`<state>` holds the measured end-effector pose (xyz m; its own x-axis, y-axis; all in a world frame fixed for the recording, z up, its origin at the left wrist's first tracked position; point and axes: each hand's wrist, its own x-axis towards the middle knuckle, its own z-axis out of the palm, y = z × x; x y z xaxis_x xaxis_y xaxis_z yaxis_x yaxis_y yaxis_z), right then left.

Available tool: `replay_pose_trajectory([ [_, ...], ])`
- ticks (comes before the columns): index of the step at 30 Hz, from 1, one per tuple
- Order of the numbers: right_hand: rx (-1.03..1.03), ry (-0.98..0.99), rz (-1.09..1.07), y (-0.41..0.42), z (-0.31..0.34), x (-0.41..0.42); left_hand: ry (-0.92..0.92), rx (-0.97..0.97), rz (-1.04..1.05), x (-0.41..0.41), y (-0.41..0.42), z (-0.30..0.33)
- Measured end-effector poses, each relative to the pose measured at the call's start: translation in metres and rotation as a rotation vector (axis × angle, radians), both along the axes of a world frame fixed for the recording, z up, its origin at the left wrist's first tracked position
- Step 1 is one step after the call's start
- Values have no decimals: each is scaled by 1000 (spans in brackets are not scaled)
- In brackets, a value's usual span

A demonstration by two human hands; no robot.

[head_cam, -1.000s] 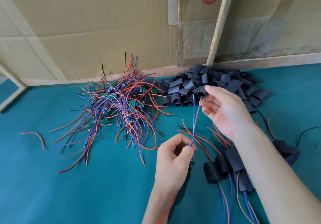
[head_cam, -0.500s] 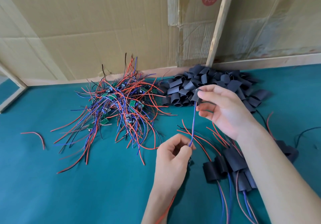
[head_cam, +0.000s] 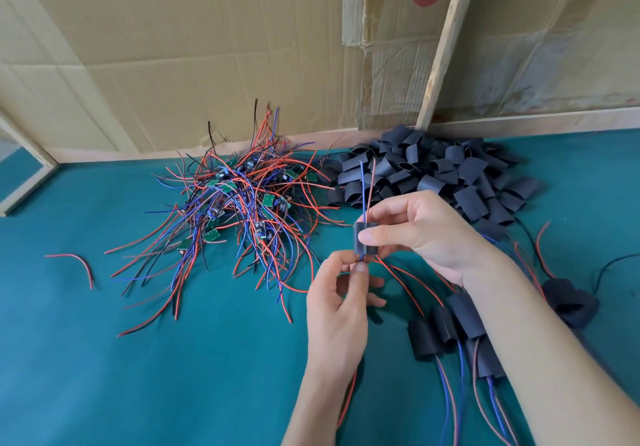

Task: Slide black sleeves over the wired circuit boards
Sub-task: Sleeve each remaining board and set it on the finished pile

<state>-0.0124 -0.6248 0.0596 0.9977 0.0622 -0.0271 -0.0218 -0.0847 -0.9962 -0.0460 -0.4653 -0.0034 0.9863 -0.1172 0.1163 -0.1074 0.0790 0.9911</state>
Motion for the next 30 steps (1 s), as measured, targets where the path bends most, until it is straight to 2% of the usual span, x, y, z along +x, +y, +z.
replay_pose_trajectory([
  [3, -20, -28, -53, 1, -1, 0, 17, -25, 30, -1, -1, 1],
  [7, 9, -95, -145, 2, -3, 2, 99, -172, 16, 0, -2, 1],
  [12, 104, -136, -223, -6, -1, 3, 118, -111, -10, 2, -4, -1],
  [22, -215, -31, -116, 2, -7, 2, 80, -123, 50, 4, -4, -7],
  [30, -297, 22, -78, 6, -8, 1, 49, -60, 196, 2, -8, -8],
])
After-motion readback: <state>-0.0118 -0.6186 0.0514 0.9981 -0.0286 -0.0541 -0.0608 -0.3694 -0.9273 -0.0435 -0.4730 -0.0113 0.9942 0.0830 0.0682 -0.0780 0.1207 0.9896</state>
